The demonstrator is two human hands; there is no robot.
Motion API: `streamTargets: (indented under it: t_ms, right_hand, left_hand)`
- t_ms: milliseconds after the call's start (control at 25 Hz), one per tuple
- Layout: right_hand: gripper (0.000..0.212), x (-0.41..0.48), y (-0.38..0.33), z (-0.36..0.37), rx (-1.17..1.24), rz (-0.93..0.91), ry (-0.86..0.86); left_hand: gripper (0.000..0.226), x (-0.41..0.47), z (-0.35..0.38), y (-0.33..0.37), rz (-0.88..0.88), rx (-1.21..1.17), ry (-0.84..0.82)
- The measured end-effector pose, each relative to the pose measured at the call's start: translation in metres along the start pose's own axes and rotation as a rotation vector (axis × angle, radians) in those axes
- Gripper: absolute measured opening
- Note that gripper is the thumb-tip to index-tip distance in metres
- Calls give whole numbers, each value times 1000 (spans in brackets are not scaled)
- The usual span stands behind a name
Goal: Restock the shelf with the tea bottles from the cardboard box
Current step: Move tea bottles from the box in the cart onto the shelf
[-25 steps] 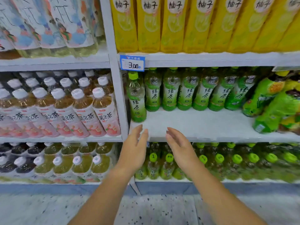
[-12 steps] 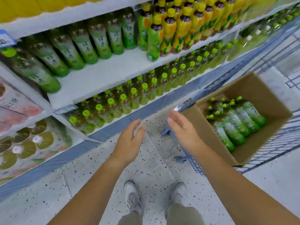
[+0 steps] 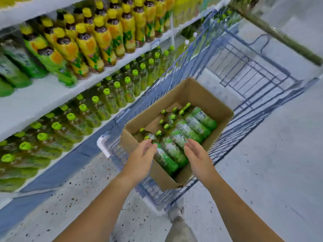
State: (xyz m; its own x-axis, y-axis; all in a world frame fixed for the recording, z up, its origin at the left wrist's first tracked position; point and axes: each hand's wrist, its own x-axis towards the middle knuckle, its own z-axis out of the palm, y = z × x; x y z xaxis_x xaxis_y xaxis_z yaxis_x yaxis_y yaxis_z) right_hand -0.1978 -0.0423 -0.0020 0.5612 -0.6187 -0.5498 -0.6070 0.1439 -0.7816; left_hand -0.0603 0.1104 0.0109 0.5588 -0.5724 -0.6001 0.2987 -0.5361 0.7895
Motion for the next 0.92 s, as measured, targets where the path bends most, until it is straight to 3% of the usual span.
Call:
streamTargets:
  t_ms: [280, 640, 760, 840, 920]
  right_hand:
    - [61, 107, 0, -75, -220, 99, -172]
    - [60, 217, 52, -61, -718, 240, -395]
    - [45, 244, 75, -49, -822, 222, -418]
    - [45, 254, 80, -43, -930, 205, -408]
    - [50, 260, 81, -39, -1065, 169, -398]
  left_hand:
    - [59, 95, 107, 6, -226, -16, 110]
    - [76, 180, 148, -53, -573, -15, 232]
    - [83, 210, 170, -61, -619, 113, 307]
    - [94, 220, 187, -66, -647, 248, 342]
    - [76, 221, 199, -79, -571, 389, 447]
